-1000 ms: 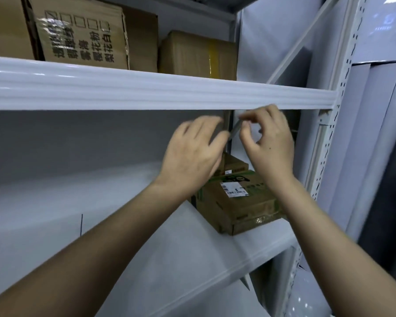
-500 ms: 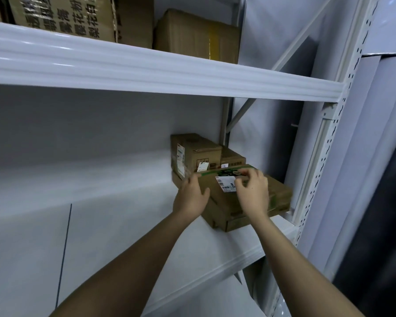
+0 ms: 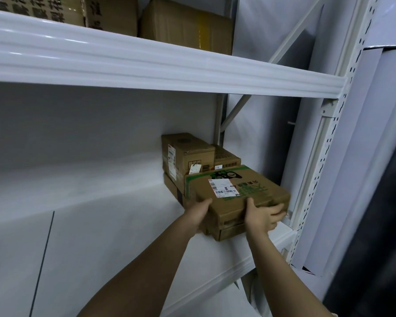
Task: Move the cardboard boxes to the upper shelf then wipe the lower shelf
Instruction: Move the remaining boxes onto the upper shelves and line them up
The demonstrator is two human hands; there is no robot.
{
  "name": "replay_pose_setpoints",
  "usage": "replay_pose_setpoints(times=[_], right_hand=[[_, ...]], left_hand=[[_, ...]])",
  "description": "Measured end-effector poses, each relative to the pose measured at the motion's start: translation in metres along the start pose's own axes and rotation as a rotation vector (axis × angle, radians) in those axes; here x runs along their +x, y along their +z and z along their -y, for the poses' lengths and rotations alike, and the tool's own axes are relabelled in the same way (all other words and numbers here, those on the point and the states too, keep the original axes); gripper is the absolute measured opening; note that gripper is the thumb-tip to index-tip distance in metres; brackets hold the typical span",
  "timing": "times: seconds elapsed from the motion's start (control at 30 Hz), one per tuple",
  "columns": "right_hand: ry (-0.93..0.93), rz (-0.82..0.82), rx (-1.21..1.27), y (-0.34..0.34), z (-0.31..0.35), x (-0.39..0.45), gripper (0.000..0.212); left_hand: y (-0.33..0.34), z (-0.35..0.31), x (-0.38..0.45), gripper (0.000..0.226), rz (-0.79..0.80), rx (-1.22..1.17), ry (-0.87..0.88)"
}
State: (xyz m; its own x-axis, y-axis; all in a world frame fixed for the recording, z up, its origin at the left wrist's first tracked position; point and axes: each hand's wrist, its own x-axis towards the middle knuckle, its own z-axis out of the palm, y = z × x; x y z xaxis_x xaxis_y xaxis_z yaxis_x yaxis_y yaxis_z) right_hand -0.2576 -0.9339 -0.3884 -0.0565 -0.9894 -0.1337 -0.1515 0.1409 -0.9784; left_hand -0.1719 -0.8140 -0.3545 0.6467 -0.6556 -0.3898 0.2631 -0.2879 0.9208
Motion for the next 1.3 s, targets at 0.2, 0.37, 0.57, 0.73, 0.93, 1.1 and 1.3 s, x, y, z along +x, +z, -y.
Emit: replay_pose_setpoints(times=[0.2,0.37,0.57,0.73,0.93,1.1,1.3], right_hand=[[0.317,0.112,0.427,0.006,-0.004,0.006,0.108],[0.339,0.141,0.472,0.006,-0.008,0.01,0.111],[0.236,0.151,0.445,-0.006,-0.011,0.015,0.101],[0.051,0.284,0.448,-0.037,-0.007,0.035,0.082],[-0.153,0.601,0.27,-0.083,0.006,0.054,0.071],[-0.216,0.925,0.174,-0.101,0.021,0.03,0.059],[-0.319,0.996,-0.105,-0.1,0.029,-0.023,0.071]], left_hand=[[0.007,0.005,0.01,0.066,0.055,-0.059,-0.059],[0.01,0.005,0.011,0.061,0.068,-0.056,-0.052],[0.009,0.008,0.0,0.065,0.093,-0.038,-0.064],[0.001,0.007,-0.002,0.065,-0.078,-0.141,0.009],[-0.03,0.0,0.0,0.065,-0.274,-0.211,0.081],[-0.054,0.01,-0.018,0.076,-0.166,-0.171,0.115],[-0.093,0.018,-0.039,0.081,-0.243,0.087,0.261]])
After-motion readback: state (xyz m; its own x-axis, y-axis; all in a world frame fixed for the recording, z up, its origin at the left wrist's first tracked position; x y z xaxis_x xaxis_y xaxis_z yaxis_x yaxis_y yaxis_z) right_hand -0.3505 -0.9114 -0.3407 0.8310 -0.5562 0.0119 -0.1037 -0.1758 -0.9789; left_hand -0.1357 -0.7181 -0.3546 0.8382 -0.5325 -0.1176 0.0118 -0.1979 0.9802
